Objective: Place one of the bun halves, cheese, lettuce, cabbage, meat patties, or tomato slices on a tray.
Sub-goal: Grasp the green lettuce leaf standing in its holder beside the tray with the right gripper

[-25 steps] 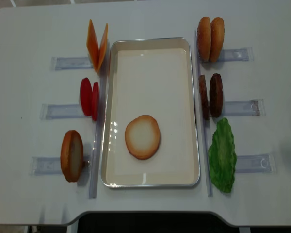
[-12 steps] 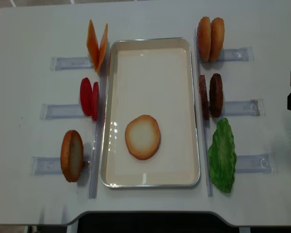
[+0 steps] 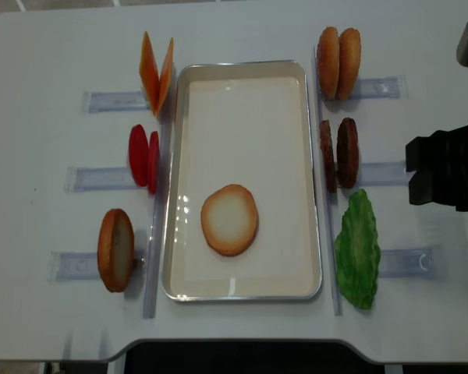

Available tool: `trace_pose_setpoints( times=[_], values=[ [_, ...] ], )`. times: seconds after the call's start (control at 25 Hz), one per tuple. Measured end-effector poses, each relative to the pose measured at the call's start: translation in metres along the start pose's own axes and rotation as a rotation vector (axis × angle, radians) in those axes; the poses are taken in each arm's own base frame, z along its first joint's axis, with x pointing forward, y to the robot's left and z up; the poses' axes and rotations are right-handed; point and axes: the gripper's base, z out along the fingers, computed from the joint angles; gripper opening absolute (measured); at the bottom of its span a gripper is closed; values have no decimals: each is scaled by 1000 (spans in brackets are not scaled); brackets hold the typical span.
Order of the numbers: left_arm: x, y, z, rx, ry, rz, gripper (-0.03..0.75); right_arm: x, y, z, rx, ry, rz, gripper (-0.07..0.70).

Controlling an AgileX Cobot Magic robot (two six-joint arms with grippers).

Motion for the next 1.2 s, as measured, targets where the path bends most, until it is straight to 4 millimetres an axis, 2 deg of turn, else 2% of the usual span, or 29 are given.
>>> trace_pose_setpoints(
  times=[0.44, 0.76, 1.2],
  values=[
    [0, 0, 0, -1, 0, -5, 471, 18, 32, 9, -4, 59, 4, 424],
    [0, 0, 0, -3, 0, -4, 471, 14, 47, 34, 58, 116, -15, 424],
    [0, 0, 0, -3, 0, -4, 471, 0, 56, 51, 30, 56, -33, 424]
  ],
)
